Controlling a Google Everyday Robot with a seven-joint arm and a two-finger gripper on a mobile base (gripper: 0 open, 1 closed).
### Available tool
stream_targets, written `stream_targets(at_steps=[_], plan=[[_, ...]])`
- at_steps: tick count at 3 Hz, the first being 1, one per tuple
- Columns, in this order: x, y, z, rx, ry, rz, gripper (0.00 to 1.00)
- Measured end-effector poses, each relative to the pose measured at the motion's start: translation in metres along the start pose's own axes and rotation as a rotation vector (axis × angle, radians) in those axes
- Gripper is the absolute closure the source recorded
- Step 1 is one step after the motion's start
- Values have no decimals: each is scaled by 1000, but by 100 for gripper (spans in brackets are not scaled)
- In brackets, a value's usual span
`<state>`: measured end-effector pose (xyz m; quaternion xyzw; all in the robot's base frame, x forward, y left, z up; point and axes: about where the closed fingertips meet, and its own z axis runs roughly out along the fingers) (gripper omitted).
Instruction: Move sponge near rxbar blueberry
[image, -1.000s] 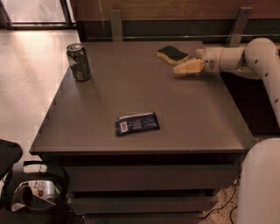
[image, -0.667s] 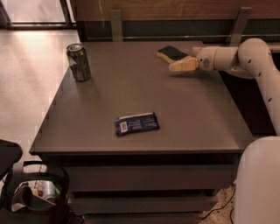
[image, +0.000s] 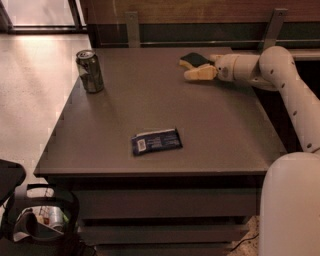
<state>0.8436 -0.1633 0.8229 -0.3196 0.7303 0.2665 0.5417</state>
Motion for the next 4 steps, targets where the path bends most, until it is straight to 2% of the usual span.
stream_targets(at_steps=[3,4], plan=[[2,6,10,-14,2,3,82],[2,8,12,-21,3,4,100]])
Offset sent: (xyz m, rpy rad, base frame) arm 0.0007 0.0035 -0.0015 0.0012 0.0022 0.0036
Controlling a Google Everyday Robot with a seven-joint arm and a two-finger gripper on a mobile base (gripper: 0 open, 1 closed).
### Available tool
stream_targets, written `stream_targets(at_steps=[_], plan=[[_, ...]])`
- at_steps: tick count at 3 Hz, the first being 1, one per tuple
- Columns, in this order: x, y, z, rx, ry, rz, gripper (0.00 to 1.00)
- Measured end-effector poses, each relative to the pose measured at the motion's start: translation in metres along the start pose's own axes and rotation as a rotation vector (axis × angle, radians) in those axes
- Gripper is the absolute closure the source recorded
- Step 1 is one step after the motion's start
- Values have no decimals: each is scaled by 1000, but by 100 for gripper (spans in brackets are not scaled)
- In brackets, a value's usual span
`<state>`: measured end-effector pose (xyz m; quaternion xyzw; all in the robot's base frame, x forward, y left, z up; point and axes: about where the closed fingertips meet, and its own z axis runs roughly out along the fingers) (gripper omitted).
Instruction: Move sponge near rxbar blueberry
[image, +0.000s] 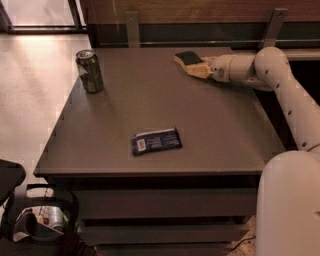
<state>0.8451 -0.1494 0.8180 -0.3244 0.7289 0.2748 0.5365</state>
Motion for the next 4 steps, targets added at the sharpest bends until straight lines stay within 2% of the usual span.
stream_targets(at_steps=[1,3,4], plan=[[-2,1,-4,-9,0,1,100],[-23,0,-80,70,46,-10,100],[-31,5,-121,93,44,-8,100]])
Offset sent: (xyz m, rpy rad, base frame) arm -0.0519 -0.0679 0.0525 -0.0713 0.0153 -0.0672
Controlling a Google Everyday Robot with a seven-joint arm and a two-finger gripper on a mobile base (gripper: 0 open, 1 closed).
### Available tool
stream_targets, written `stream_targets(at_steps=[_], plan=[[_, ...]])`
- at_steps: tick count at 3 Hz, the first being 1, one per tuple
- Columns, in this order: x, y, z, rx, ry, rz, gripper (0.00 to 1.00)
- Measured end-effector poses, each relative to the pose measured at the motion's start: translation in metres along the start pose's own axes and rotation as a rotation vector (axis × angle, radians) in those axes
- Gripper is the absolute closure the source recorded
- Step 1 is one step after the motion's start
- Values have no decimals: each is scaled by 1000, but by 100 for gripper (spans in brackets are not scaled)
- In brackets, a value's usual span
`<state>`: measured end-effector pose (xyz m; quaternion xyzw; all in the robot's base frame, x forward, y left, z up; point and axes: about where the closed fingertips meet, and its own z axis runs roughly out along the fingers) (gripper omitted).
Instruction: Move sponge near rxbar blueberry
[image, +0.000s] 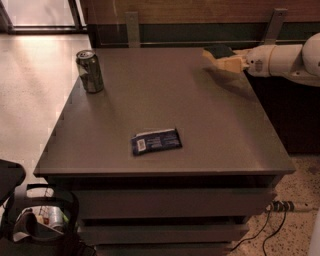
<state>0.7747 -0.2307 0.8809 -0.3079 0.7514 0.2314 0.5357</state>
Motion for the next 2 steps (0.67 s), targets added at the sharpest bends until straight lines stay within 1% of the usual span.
stream_targets(at_steps=[1,2], plan=[[0,9,-41,-19,19,-2,100],[10,54,-90,-135,81,-50,100]])
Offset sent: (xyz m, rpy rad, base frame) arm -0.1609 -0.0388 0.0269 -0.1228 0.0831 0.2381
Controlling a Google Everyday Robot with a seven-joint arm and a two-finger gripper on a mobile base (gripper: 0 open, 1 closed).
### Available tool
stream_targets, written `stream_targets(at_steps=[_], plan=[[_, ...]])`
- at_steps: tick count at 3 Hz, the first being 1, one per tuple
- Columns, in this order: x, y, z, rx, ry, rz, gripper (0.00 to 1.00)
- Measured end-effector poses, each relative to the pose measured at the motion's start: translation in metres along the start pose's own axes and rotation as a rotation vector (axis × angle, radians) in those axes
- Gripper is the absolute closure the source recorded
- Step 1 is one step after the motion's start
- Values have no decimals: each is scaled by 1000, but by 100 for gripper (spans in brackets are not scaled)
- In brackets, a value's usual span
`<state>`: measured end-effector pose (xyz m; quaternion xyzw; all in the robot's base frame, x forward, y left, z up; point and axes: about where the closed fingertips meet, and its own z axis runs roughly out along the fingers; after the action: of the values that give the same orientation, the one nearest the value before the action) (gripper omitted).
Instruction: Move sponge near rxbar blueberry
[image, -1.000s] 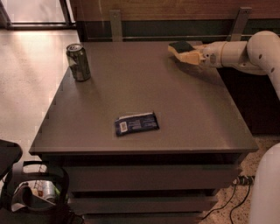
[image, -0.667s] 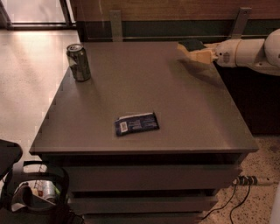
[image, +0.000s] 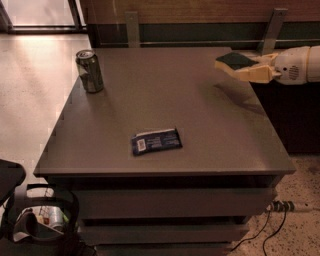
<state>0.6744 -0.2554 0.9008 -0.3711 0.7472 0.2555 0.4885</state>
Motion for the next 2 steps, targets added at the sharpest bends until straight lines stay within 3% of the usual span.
stream_targets(at_steps=[2], plan=[[13,89,-26,-203,14,-83,100]])
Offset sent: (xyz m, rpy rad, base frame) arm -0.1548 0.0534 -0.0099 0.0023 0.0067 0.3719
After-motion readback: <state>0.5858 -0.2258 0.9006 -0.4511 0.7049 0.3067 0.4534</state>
